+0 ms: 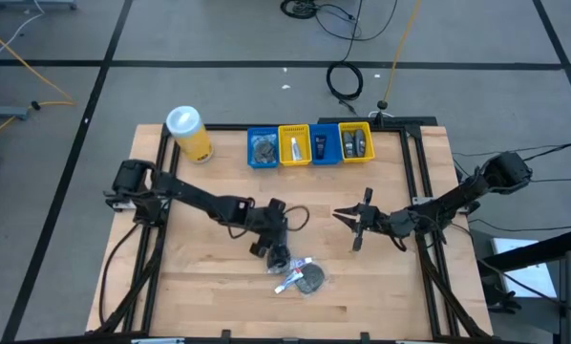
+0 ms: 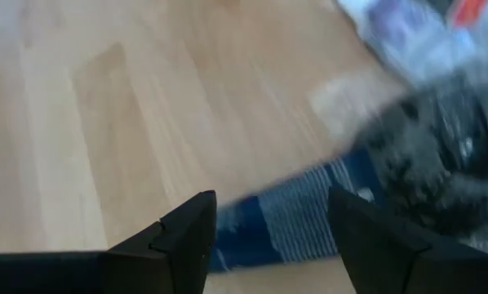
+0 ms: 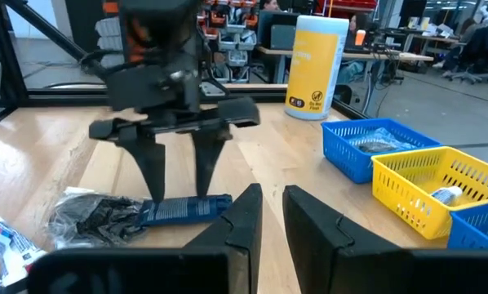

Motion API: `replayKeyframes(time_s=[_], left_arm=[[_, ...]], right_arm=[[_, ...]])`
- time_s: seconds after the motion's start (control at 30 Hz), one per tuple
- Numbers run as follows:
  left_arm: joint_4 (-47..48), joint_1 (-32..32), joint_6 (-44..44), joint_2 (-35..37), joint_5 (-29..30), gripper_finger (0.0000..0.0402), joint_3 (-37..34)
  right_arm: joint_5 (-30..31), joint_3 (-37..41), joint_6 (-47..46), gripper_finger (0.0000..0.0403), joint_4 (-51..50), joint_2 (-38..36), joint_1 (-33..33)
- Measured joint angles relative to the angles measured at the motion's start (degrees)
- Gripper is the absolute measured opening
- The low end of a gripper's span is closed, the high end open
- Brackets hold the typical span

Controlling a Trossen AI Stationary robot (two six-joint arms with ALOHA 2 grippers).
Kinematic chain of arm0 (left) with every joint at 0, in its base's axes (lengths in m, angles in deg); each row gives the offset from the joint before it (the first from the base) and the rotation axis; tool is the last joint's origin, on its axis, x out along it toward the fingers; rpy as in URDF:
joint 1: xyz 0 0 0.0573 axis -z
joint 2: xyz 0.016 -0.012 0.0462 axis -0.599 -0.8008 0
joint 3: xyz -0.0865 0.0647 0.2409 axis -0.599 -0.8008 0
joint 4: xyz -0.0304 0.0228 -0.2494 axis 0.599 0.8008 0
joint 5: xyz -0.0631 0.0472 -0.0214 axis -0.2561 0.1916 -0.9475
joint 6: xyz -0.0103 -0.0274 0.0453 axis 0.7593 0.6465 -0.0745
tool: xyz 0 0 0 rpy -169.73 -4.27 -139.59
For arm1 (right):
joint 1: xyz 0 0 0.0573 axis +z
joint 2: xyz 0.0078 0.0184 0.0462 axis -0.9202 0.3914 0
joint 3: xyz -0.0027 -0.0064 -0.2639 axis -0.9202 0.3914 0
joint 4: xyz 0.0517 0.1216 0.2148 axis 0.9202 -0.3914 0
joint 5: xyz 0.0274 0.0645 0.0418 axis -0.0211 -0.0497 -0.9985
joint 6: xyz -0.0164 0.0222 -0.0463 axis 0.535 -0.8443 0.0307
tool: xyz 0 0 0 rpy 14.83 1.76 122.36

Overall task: Pick & Place Travel size toiletries
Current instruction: Put the blue shave cream into the left blue bin

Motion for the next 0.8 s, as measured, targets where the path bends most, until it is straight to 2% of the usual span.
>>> replayKeyframes(time_s=[0.1,0.2,0.37,0.47,0.63,0.8], left_arm=[[0.0,-1.5,2.2,0.0,-3.4,0.0256,1.7],[2.0,-2.2,4.9,0.0,-3.2,0.0292,3.2],[9.1,-3.4,24.7,0.1,1.8,0.0348,5.7],[9.2,-2.8,35.3,0.0,2.0,0.0368,5.1],[8.7,-0.3,44.3,-2.9,7.3,0.0374,4.8],[5.8,1.3,48.1,-6.6,9.0,0.0354,5.0]], right_arm=[[0.0,0.0,-0.2,0.0043,0.0,0.0,0.0],[0.0,0.0,-0.2,0.0043,0.0,0.0,0.0],[0.0,0.0,-0.2,0.0043,0.0,0.0,0.0],[0.0,0.0,-0.4,0.0043,0.0,0.0,0.0],[0.0,0.0,-1.3,0.0043,-0.1,0.0,0.0],[0.0,0.0,-1.3,0.0043,-0.3,0.0,0.0]])
